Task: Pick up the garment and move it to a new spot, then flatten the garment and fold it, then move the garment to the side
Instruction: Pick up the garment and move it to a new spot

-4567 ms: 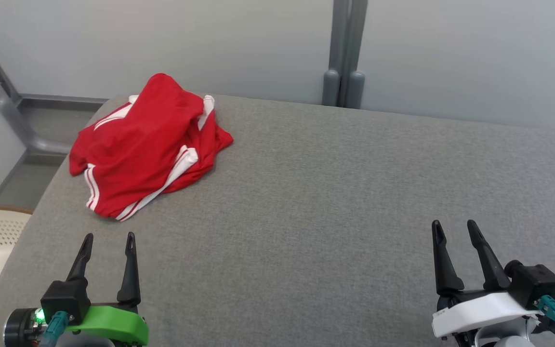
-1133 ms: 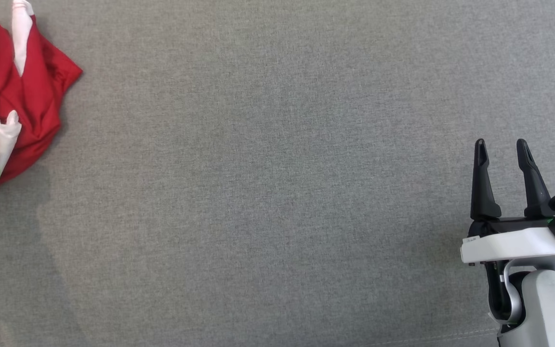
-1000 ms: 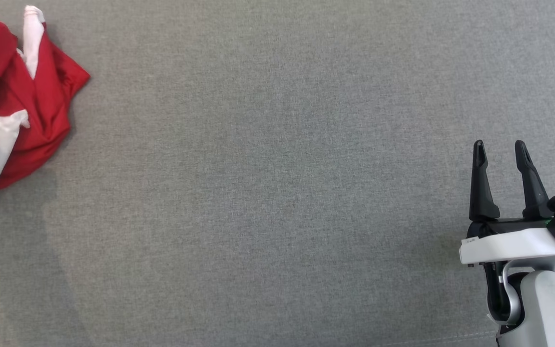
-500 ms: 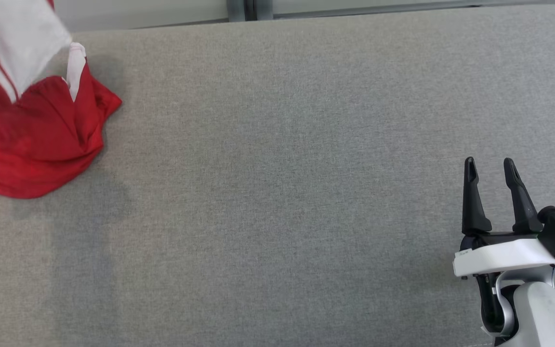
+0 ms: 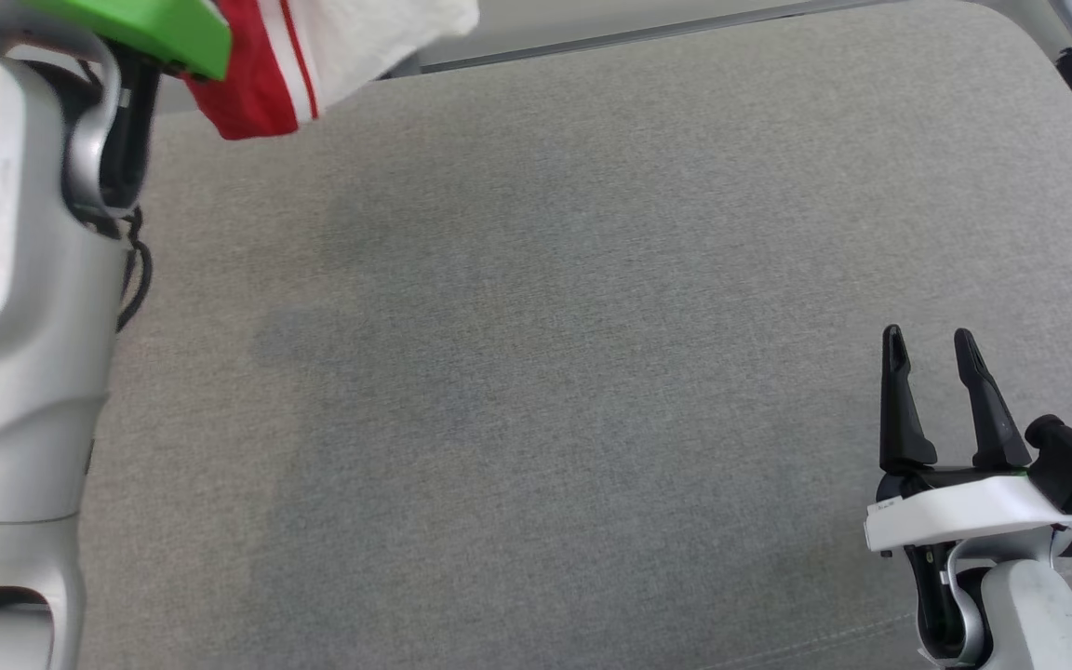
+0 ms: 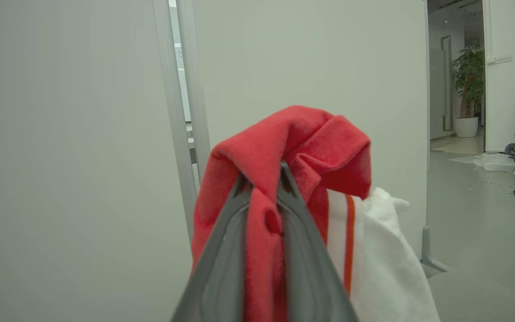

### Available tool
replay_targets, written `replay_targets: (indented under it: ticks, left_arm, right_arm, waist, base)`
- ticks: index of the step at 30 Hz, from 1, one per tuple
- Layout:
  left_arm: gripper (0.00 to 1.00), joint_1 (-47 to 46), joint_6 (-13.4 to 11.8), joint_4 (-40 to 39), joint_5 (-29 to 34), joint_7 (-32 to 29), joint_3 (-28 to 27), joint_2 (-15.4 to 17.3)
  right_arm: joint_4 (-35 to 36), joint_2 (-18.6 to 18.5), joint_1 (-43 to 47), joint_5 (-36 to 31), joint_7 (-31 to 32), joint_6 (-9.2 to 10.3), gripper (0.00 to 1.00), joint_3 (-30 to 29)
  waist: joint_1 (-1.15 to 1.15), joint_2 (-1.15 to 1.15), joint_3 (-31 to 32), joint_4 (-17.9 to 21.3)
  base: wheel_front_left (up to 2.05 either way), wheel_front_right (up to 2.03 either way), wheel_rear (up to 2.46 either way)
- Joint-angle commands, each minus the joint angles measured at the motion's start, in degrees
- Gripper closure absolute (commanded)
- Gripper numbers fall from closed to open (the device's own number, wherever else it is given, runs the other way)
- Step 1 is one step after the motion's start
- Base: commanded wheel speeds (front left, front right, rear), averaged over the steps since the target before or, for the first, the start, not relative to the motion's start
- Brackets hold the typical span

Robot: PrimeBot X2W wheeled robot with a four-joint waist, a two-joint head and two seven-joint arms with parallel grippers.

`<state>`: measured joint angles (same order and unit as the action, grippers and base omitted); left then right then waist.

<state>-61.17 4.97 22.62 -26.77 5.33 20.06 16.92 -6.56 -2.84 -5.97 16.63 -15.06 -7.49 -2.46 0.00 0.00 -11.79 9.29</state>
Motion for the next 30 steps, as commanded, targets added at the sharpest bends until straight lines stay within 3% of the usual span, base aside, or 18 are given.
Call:
replay_targets:
  ticks: [1,14,24,25,26,30]
  left_arm:
    - [1.00,0.6,0.2,-0.3,0.0,-0.2,1.0,-1.1]
    - [1.00,12.2,0.7,3.1,-1.2,1.8,9.8,-9.8]
    - [0.97,22.8,1.2,12.2,-3.2,5.5,16.2,-13.3]
    - [0.19,23.3,1.3,12.5,-3.4,5.8,16.9,-13.4]
    - [0.00,23.8,1.5,12.9,-4.0,6.1,17.7,-13.5]
    - [0.00,24.1,1.5,13.5,-5.1,8.0,18.6,-13.8]
  right_arm:
    - [-0.1,-0.1,0.3,0.4,-0.2,0.00,0.00,0.1]
    - [-0.1,-0.1,-0.8,1.9,-0.2,0.00,0.00,1.0]
    - [-0.9,-0.1,-0.6,1.0,-0.2,0.00,0.00,1.8]
    - [-0.9,-0.1,-0.6,1.0,-0.2,0.00,0.00,1.9]
    - [-1.0,-0.1,-0.5,0.9,-0.2,0.00,0.00,2.0]
    - [-1.3,-0.1,0.0,0.6,-0.2,0.00,0.00,2.5]
  waist:
    - [0.00,0.00,-0.1,2.8]
    - [0.00,0.00,-2.0,5.2]
    - [0.00,0.00,-1.5,4.9]
    - [0.00,0.00,-1.3,4.7]
    - [0.00,0.00,-1.1,4.4]
    - [0.00,0.00,0.3,3.1]
  base:
    - [0.00,0.00,0.00]
    - [0.00,0.00,0.00]
    - [0.00,0.00,0.00]
    - [0.00,0.00,0.00]
    - [0.00,0.00,0.00]
    - [0.00,0.00,0.00]
